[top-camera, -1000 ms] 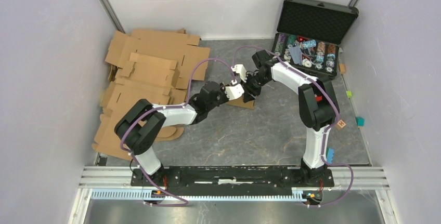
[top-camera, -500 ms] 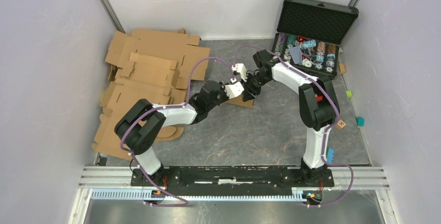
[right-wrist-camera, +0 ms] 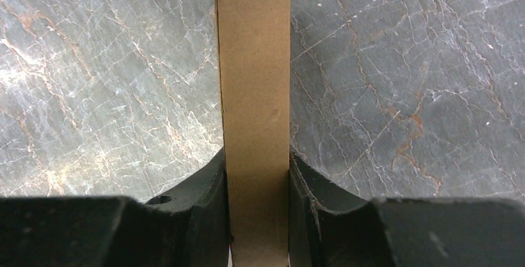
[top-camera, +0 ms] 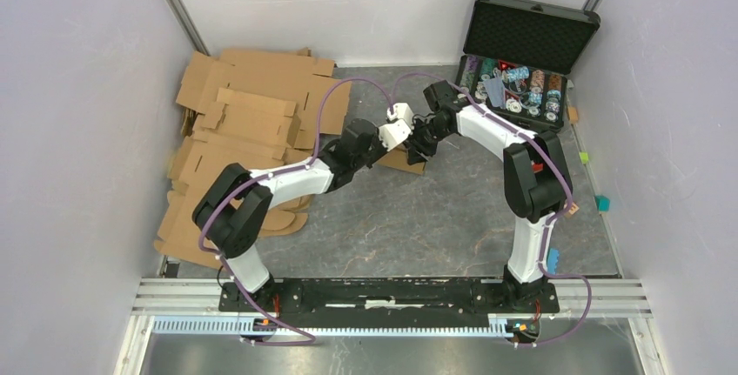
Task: Fold the paper box
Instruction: Close the paper box at the center of the board.
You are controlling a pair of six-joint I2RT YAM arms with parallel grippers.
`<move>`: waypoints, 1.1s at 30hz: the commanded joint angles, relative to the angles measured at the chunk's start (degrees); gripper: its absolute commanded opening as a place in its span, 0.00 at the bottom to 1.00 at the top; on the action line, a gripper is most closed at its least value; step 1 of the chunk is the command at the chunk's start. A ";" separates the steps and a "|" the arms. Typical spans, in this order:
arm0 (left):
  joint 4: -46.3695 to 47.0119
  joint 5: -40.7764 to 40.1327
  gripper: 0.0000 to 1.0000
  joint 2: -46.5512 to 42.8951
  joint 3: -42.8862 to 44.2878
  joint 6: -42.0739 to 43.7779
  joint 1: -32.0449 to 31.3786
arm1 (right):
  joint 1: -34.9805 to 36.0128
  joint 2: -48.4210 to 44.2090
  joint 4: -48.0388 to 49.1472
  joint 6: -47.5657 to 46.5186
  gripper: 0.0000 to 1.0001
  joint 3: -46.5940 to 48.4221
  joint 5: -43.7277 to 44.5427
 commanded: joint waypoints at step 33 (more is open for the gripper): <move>-9.34 12.11 0.30 -1.00 7.74 -7.76 4.36 | 0.66 -0.65 1.13 0.52 0.26 0.34 3.48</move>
